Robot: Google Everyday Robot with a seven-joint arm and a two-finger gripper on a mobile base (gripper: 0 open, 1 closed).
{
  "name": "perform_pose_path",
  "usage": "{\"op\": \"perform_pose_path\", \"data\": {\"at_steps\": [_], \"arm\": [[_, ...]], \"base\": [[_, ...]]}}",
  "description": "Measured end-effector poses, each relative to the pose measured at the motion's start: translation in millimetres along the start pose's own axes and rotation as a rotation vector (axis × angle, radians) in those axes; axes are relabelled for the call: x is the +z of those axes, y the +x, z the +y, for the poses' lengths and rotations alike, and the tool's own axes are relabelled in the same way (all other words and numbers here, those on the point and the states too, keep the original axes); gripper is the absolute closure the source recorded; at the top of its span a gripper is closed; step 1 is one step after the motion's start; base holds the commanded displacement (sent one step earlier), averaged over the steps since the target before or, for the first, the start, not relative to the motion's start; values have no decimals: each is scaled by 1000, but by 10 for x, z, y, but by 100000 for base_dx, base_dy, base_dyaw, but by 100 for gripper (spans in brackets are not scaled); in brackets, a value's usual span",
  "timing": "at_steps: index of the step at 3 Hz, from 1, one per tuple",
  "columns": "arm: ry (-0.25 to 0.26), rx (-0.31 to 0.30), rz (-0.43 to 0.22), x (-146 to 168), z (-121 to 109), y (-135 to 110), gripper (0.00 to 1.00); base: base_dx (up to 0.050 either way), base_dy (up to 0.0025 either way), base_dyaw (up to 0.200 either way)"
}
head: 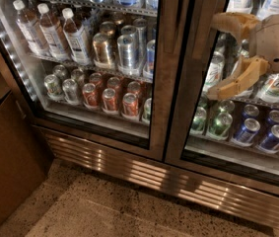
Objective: Open right fridge door
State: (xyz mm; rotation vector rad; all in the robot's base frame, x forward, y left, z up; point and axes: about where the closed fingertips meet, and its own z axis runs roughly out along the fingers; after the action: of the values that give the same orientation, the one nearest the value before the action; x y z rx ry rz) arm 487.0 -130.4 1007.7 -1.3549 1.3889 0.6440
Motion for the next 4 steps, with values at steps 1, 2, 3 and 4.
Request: {"op": "perform_pose_path", "data": {"at_steps": [1, 2, 3, 4], "arm": [[-25, 10, -54, 16, 7, -28, 0], [-66, 38, -170, 30, 5, -63, 0], [-68, 38, -168, 39, 6, -68, 0], [-107, 18, -123, 215, 54, -135, 0]], "base": [[0, 0, 0], [0, 0, 0], [0, 0, 0], [0, 0, 0]]}}
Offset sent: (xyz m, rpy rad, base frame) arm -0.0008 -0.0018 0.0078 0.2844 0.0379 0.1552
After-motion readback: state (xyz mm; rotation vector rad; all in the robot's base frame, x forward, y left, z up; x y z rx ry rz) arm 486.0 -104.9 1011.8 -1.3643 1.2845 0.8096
